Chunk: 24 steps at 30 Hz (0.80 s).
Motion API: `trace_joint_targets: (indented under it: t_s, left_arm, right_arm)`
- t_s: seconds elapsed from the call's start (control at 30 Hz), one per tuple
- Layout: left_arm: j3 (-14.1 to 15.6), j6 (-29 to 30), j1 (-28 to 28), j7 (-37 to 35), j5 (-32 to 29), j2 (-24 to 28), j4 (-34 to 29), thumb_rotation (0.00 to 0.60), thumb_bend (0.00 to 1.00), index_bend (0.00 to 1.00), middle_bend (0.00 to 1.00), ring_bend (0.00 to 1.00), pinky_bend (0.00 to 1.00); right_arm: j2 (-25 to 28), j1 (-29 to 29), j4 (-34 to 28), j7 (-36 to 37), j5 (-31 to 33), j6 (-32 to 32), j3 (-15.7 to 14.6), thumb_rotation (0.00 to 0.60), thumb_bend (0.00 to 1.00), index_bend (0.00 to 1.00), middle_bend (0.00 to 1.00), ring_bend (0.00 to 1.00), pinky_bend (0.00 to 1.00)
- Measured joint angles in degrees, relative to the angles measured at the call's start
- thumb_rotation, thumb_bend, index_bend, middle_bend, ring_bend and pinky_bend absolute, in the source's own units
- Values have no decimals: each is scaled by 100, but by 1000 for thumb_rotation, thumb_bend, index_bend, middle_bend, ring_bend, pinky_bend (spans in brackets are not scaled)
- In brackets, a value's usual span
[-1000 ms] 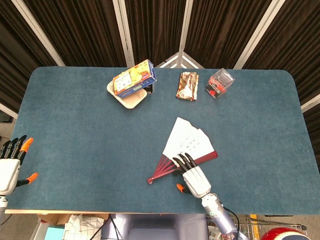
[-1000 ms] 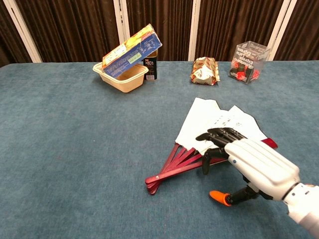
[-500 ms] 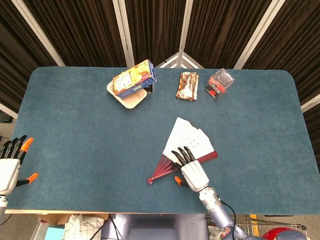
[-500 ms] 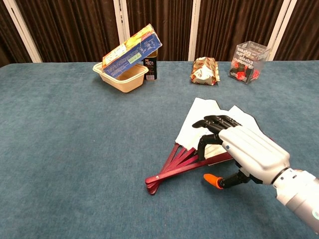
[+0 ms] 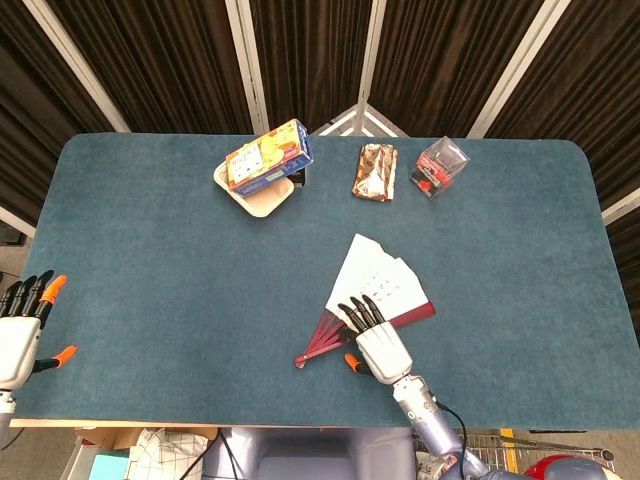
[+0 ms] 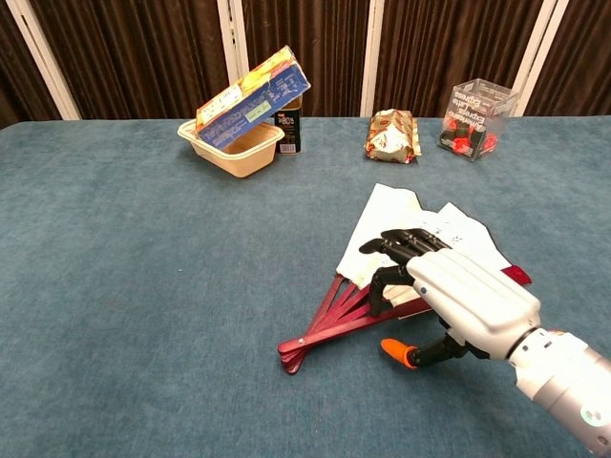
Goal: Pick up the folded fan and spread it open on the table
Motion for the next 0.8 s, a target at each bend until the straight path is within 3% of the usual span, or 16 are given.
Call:
trace_joint_targets:
  t_s: [0.53, 0.67, 0.8]
  left_arm:
    - [-2, -6, -4, -14, -12, -1, -4, 600, 0, 0, 0, 0, 0]
    - [4, -13, -5, -8, -10, 2, -11, 600, 0, 0, 0, 0, 0]
    - [5, -14, -4, -8, -17, 5, -20, 600, 0, 0, 0, 0, 0]
  right_arm:
    - [-319, 94, 239, 15, 132, 61, 53, 600, 327, 503, 157, 17, 0]
    - [-361, 97, 314, 25, 184, 28, 39, 600, 420, 514, 168, 17, 0]
    - [-385, 105, 341, 76, 196, 23, 12, 600, 509, 603, 197, 20, 0]
